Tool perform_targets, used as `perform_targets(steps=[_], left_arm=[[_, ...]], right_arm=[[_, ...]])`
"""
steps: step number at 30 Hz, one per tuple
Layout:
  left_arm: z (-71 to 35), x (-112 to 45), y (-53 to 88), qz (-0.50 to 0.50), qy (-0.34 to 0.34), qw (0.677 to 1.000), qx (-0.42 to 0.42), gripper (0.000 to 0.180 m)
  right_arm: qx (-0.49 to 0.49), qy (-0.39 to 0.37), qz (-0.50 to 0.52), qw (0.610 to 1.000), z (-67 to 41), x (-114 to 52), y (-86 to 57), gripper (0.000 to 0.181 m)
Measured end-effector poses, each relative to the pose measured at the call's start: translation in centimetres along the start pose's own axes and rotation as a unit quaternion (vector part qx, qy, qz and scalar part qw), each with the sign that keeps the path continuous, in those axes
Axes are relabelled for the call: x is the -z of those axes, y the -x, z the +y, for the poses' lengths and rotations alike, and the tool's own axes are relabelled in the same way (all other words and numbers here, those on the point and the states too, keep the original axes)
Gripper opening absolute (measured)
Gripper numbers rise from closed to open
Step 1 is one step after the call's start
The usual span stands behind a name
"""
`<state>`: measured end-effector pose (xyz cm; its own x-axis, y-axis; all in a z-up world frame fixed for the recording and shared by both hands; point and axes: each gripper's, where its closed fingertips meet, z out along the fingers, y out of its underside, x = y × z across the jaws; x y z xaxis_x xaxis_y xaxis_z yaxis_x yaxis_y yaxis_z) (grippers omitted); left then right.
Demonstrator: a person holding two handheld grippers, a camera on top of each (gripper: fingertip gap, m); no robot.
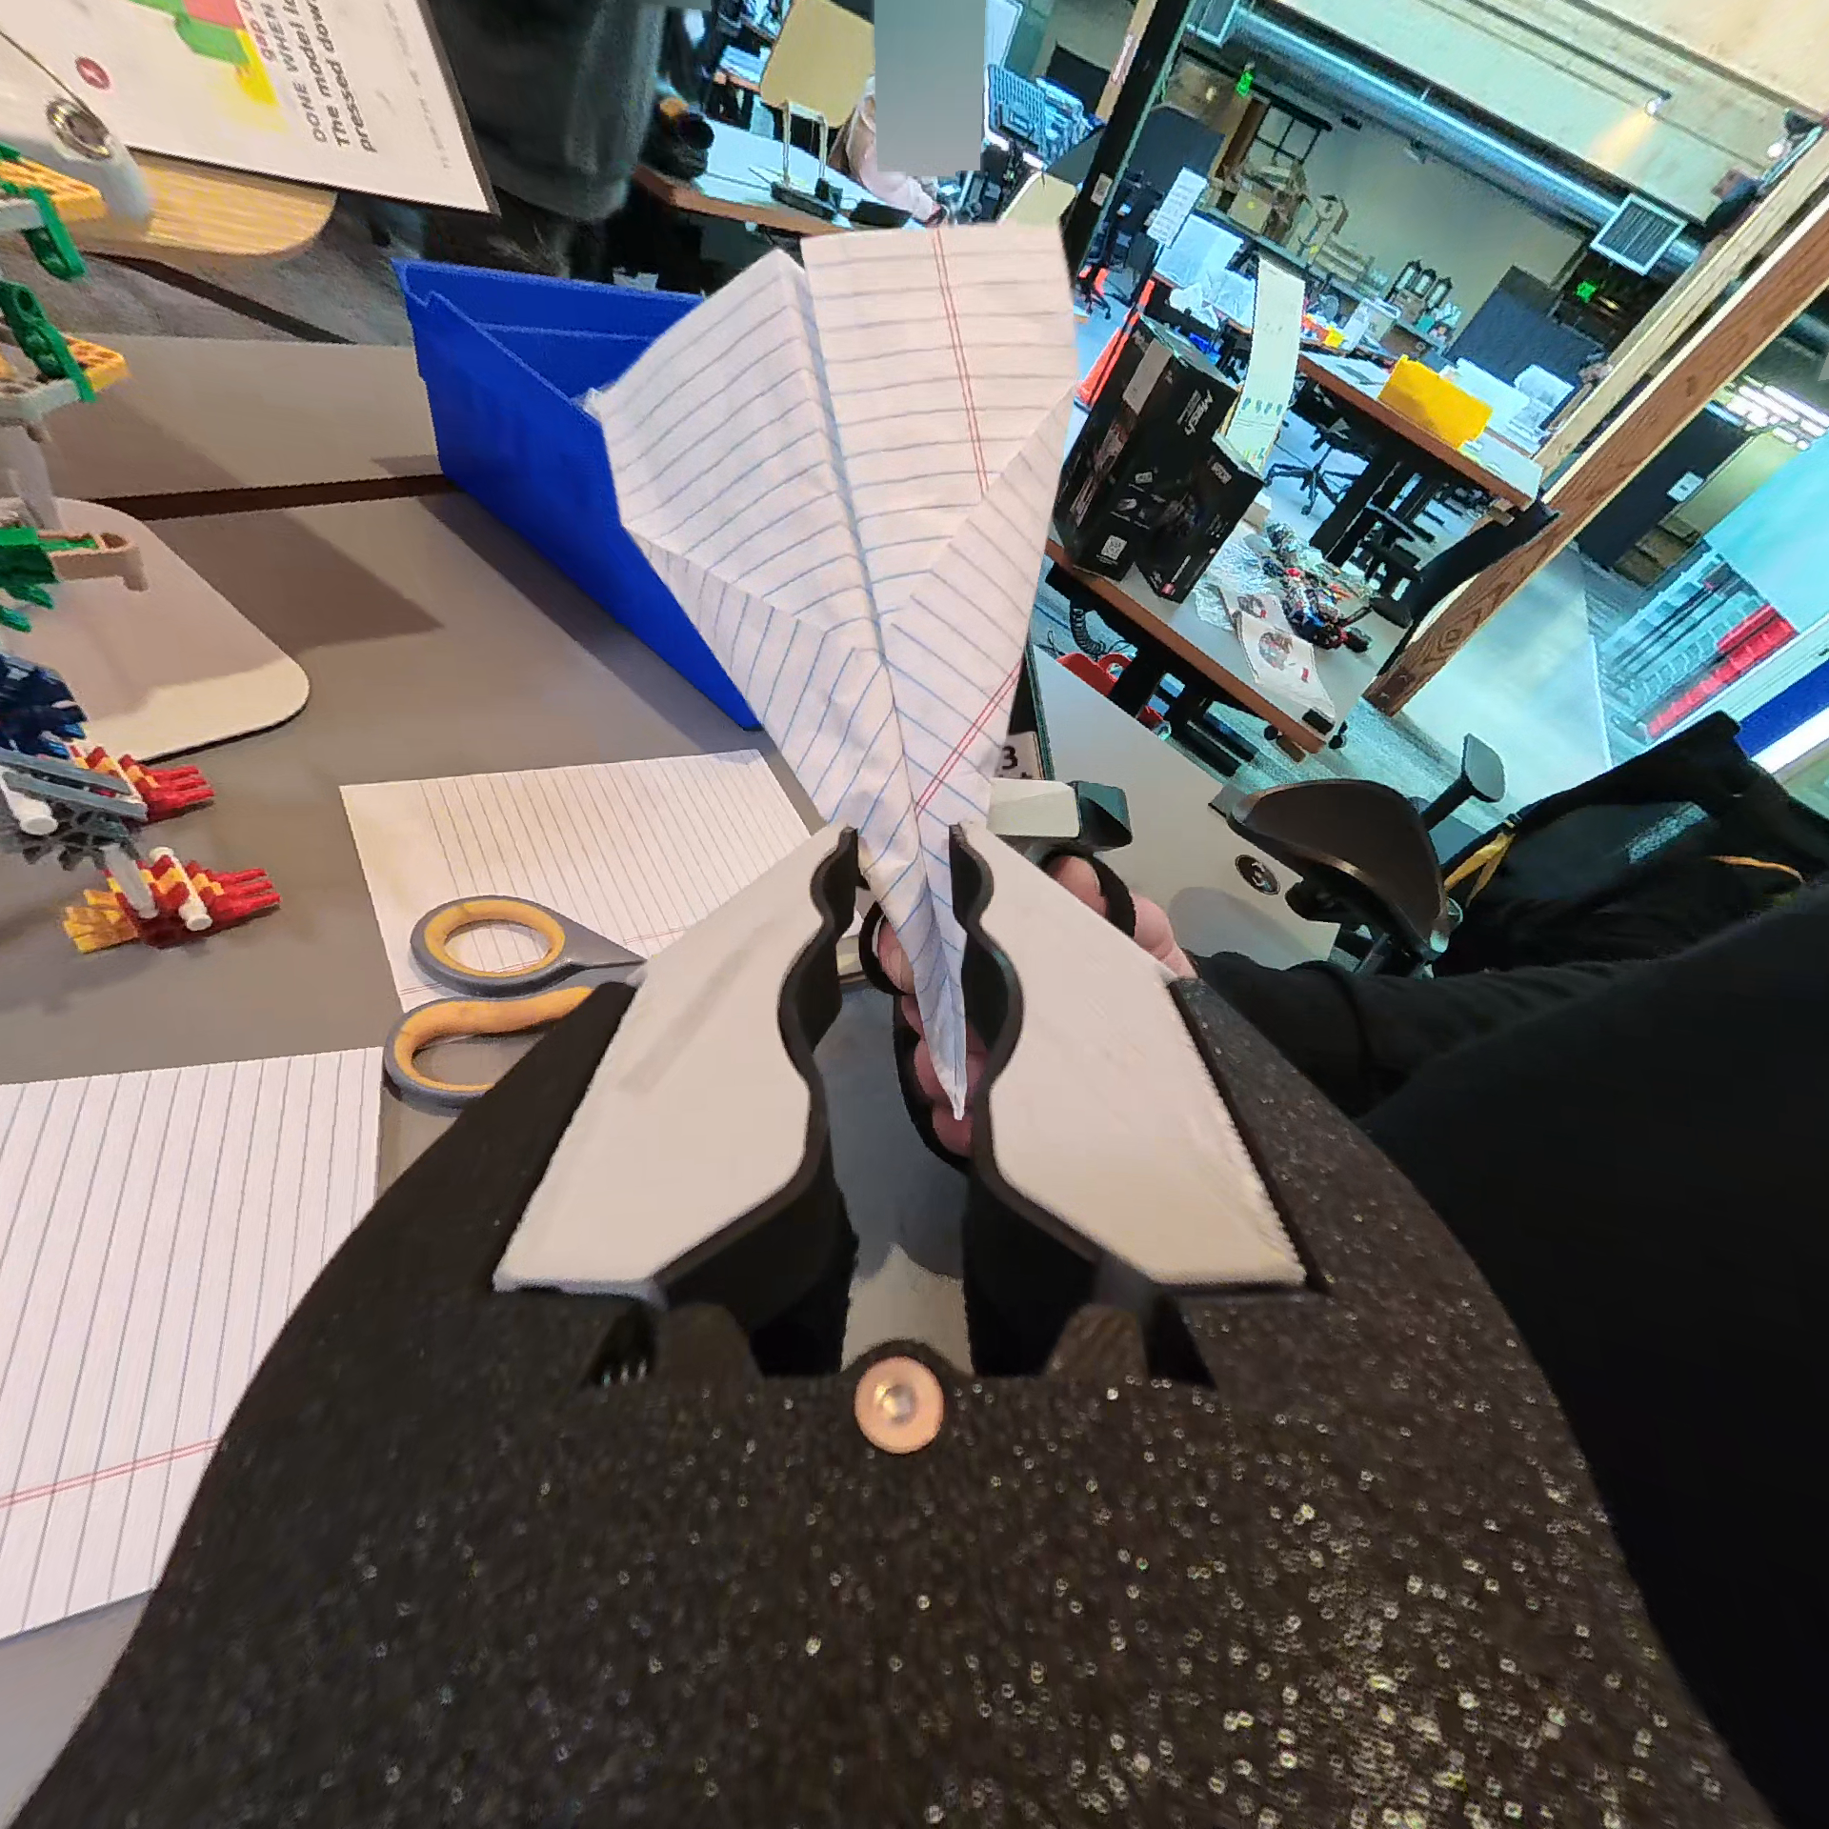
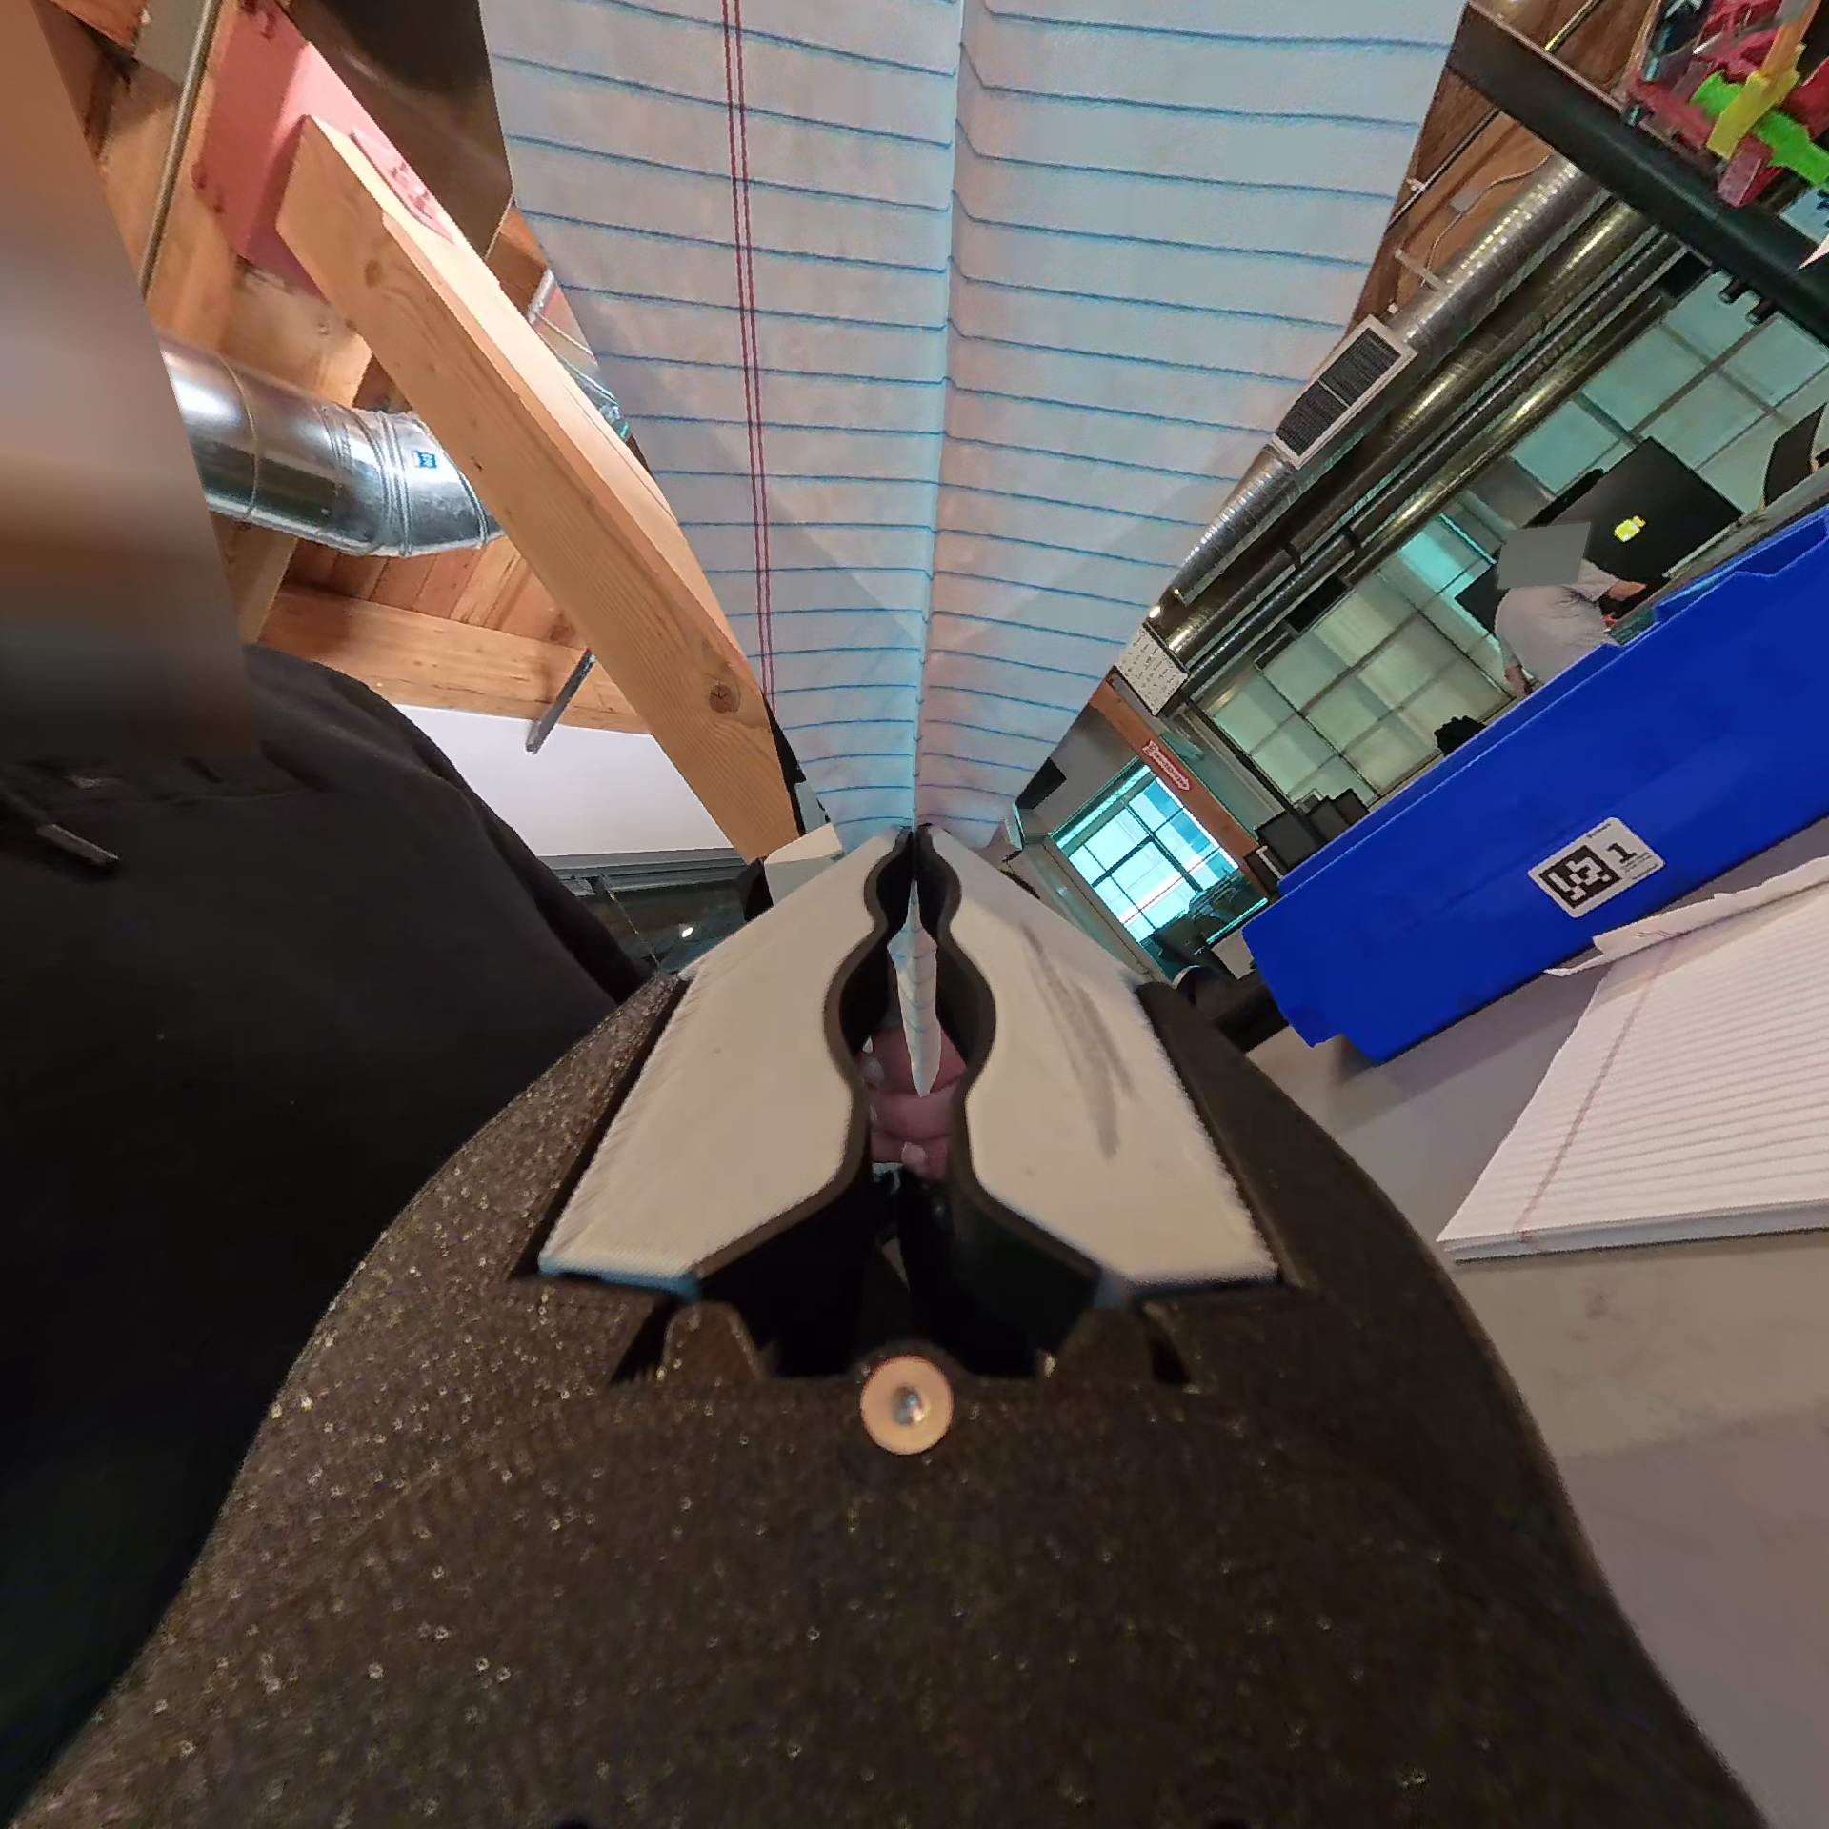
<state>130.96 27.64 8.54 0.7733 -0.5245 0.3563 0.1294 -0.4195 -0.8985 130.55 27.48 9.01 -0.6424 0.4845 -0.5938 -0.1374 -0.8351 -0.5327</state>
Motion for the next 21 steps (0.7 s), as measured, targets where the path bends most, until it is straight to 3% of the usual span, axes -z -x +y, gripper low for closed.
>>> perform_targets(steps=[10,21], left_arm=[[0.72,-0.42,-0.36,0.004,0.016,1.000,0.002,0.021],[0.83,0.40,0.33,0.043,-0.012,0.993,0.109,0.011]], right_arm=[[0.012,0.005,0.014,1.000,0.33,-0.05,-0.27,0.000],[0.030,0.018,0.038,0.999,0.93,-0.51,-0.69,0.000]])
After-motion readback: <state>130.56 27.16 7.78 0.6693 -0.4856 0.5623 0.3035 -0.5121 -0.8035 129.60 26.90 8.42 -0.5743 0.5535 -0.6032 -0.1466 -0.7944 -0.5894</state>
